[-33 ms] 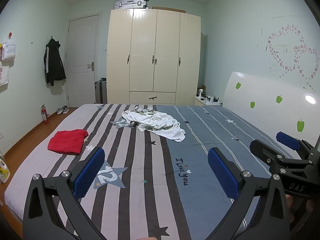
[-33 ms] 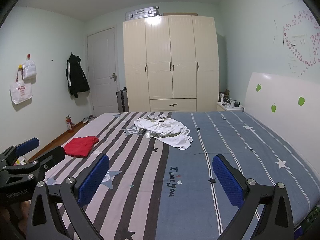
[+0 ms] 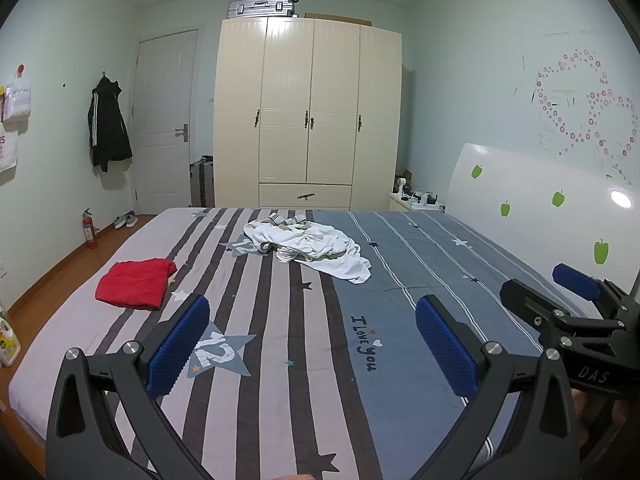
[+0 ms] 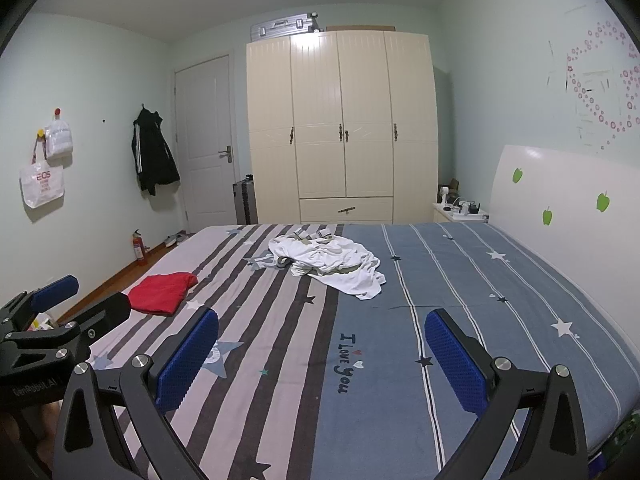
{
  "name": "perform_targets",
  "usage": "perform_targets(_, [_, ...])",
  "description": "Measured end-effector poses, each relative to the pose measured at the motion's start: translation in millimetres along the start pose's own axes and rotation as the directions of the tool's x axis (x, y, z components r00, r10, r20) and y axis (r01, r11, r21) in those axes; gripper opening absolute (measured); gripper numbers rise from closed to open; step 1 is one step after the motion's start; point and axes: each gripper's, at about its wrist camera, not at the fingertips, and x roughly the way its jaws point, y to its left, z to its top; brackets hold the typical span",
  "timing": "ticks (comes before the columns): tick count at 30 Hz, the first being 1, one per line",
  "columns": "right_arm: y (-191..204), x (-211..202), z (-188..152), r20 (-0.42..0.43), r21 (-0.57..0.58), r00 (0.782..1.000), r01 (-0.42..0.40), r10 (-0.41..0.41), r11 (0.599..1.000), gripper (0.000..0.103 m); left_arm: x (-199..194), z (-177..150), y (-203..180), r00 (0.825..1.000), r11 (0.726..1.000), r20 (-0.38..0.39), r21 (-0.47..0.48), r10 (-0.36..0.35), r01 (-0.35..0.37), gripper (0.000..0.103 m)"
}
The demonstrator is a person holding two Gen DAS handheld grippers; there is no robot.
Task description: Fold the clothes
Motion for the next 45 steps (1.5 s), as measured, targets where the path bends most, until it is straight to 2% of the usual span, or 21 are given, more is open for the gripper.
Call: perform_targets(45, [-3.7, -4.0, 5.0, 0.004, 0.007, 1.000, -0.008, 0.008, 1.000, 0.102, -3.8, 12.8, -1.2, 1.000, 1.000, 0.009, -0.001, -0.002, 0.002, 0.102])
